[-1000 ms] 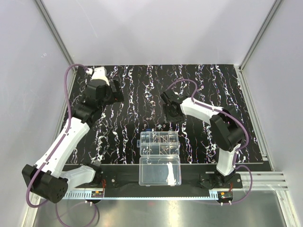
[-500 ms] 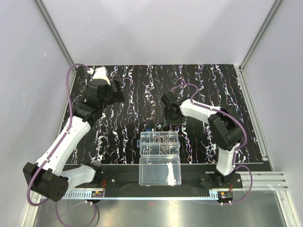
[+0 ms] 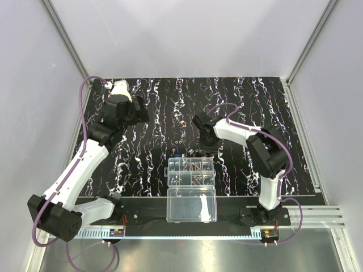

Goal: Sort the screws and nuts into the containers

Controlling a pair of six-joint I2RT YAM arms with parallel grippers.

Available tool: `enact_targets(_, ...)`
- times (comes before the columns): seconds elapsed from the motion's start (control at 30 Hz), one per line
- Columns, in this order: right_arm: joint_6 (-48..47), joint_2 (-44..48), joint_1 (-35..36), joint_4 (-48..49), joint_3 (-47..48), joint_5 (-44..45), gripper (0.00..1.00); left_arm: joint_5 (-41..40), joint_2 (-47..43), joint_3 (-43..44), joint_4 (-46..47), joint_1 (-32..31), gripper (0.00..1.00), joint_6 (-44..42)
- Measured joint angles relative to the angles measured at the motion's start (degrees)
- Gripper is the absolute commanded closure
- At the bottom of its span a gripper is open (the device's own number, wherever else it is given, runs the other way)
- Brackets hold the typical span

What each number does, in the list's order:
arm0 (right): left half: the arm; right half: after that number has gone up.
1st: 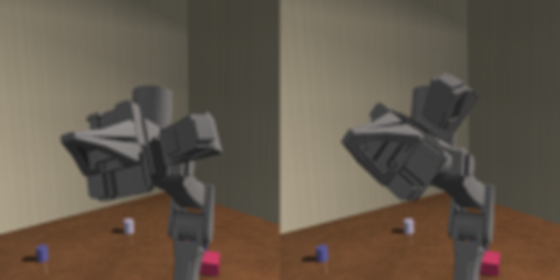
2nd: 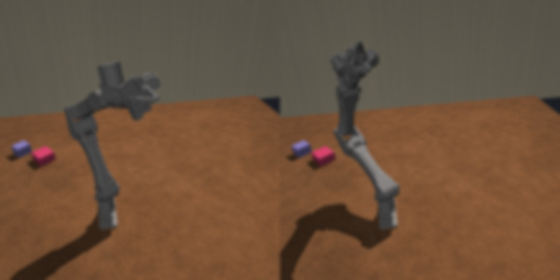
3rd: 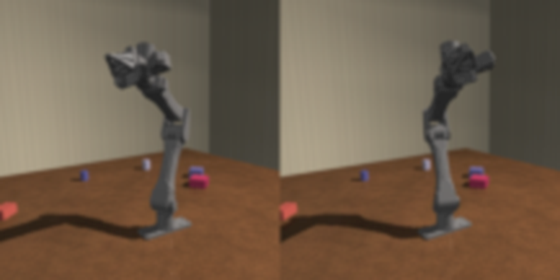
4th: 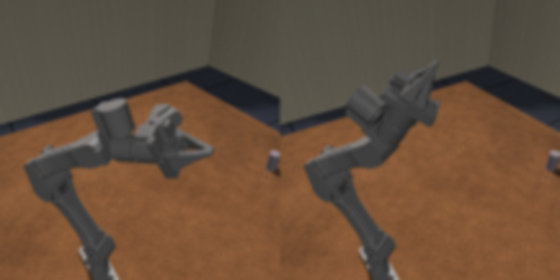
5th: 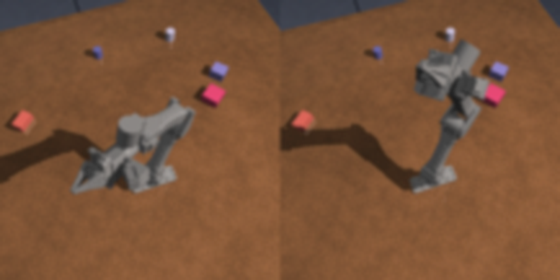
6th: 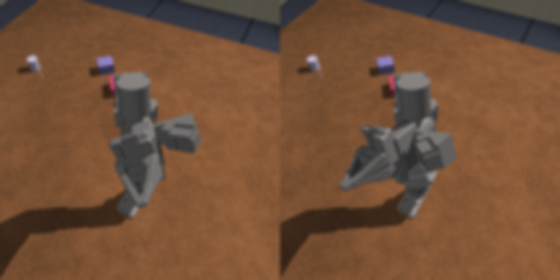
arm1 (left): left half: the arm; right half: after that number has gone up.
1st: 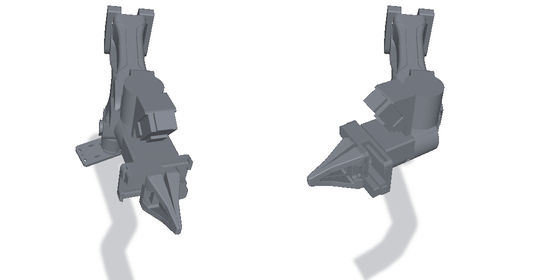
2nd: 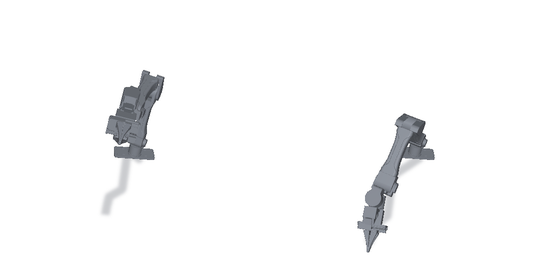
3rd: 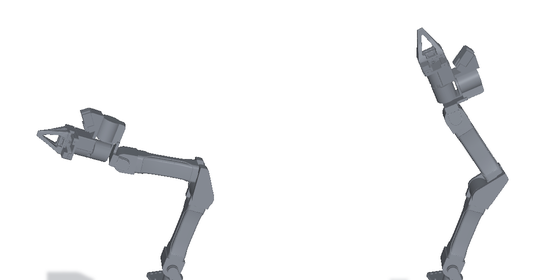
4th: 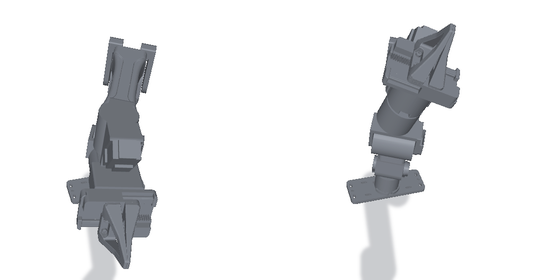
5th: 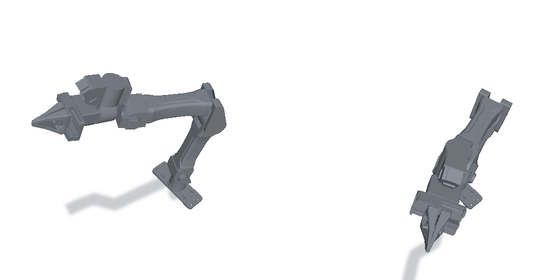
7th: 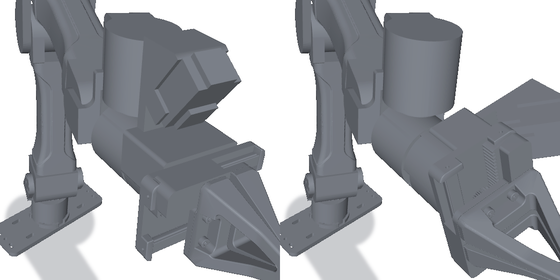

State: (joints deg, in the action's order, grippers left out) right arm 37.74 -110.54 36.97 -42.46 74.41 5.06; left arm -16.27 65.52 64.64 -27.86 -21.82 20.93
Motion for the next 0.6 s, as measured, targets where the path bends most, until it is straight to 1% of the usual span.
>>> enact_targets(0.13,1.6,-0.2,0.2,-0.4,0.2,0.3,0.64,0.0,-0.1,0.0,0.0,0.0,0.01,0.0)
enact_targets(0.17,1.8,-0.2,0.3,-0.5,0.2,0.3,0.67,0.0,-0.1,0.0,0.0,0.0,0.01,0.0)
enact_targets(0.27,2.5,-0.3,0.5,-0.5,0.3,0.4,0.71,0.0,-0.2,0.0,0.0,0.0,0.01,0.0)
enact_targets(0.3,2.7,-0.3,0.5,-0.5,0.3,0.5,0.74,0.1,-0.2,0.0,0.0,0.0,0.01,0.0)
enact_targets(0.53,3.0,-0.8,0.6,-0.9,1.3,2.7,0.85,0.1,-0.2,0.0,0.0,0.0,0.01,0.0)
enact_targets(0.6,2.4,-1.6,0.6,-1.0,2.7,3.5,0.85,0.1,-0.2,0.0,0.0,0.0,0.01,0.0)
